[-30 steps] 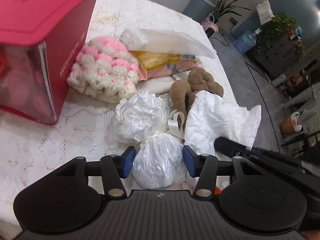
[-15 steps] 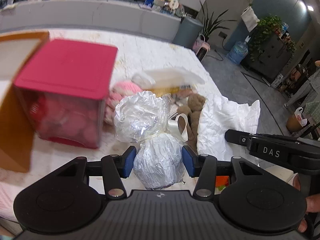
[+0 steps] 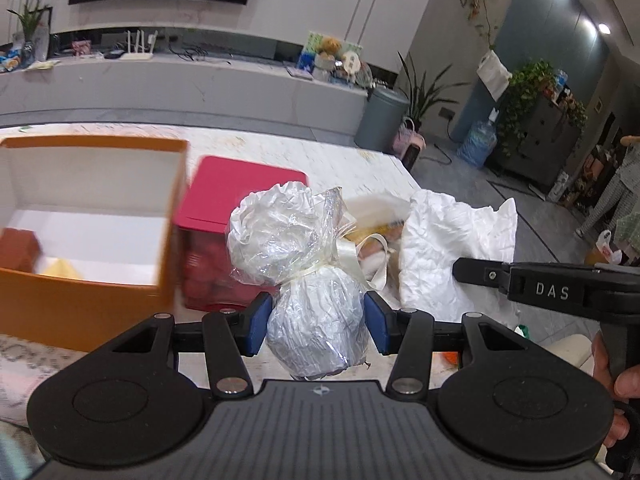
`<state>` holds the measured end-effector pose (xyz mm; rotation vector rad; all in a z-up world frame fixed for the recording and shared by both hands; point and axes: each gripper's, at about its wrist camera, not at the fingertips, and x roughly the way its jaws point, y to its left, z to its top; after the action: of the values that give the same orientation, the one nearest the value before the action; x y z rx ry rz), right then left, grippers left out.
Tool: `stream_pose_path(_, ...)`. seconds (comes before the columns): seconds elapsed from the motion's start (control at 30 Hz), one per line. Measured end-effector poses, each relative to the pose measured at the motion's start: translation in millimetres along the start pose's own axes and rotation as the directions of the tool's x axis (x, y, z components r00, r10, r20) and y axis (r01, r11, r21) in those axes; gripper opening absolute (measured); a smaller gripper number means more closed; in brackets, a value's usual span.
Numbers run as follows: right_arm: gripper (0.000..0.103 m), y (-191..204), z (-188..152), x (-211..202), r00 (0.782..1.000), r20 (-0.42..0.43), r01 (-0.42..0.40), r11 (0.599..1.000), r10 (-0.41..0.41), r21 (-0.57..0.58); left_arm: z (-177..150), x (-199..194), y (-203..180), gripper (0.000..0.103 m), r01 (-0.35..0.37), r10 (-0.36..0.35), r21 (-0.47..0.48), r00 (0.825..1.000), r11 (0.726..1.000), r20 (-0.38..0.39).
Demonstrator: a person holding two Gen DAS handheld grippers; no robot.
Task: Organize soft objects
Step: 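Carry the white tissue and plastic bundle over the orange box with both tools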
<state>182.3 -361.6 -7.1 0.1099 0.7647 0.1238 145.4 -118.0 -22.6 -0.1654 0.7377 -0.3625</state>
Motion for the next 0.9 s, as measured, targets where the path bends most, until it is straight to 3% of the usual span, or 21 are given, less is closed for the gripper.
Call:
stream_pose_path(0.47,0.010,108.6,11.8,-15.3,0.994,0.031,-0.101,0.982,0.107,-0.158,12.2,-50.4,43.8,0.057,-0.097,0.094,0.021,0.990,0.995,0.107)
stream_pose_path(0.9,0.010,187.9,47.8,14.3,0.975,0.033,-0.201,0.941,0.218,-0.273,48.1,-63.3,113.5,0.057,-0.186,0.182,0.016,0.973,0.982,0.141)
